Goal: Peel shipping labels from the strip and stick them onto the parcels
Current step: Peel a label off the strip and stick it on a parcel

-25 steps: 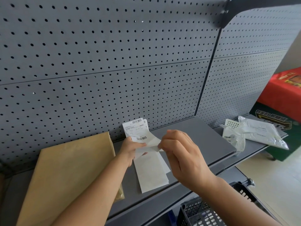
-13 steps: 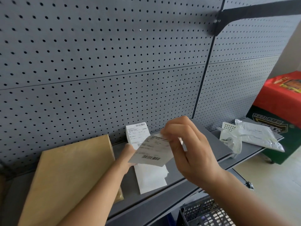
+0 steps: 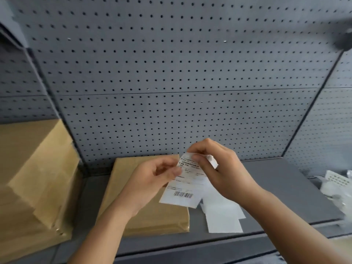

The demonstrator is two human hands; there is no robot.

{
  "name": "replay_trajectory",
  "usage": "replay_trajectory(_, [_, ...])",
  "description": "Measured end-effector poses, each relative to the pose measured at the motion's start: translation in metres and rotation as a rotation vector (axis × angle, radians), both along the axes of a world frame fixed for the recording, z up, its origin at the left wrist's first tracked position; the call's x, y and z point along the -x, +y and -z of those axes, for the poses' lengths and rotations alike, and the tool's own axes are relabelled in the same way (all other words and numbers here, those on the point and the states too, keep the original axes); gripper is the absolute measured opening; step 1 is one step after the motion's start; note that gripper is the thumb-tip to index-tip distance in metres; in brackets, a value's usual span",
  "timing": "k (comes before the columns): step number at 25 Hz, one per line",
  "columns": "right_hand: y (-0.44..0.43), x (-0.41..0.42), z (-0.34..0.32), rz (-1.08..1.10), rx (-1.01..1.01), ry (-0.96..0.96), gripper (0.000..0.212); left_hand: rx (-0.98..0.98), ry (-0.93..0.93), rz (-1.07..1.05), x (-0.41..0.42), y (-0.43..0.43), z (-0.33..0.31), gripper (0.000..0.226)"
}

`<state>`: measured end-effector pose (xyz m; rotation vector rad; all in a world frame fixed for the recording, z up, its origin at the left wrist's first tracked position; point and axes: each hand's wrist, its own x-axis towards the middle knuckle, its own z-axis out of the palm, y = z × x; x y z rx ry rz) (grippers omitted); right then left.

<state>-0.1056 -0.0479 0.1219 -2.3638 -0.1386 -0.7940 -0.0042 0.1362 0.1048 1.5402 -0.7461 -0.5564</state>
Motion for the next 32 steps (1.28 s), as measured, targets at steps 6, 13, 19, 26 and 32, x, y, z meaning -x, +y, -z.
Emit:
replay_trajectory(6, [0.030, -0.062, 0.013, 0.017, -0.103, 0.143, 0.035, -0.001, -0.001, -0.344, -0.030, 0.041, 0.022, 0.009])
replay_trajectory(13, [0.044, -0.096, 0.073, -0.041, -0.883, 0.632, 0.022, -0.135, 0.122, -0.477, -0.067, 0.062, 0.061, 0.012])
replay_trajectory(19, [0.051, -0.112, 0.090, 0.127, -0.744, 0.607, 0.020, -0.286, 0.010, -0.500, -0.085, 0.058, 0.082, 0.016])
replay_trajectory(26, [0.052, -0.133, 0.103, 0.270, -0.373, 0.604, 0.011, -0.552, -0.304, -0.511, -0.099, 0.049, 0.090, 0.020])
replay_trajectory(32, [0.057, -0.142, 0.109, 0.329, -0.279, 0.600, 0.026, -0.645, -0.337, -0.551, -0.102, 0.043, 0.093, 0.025])
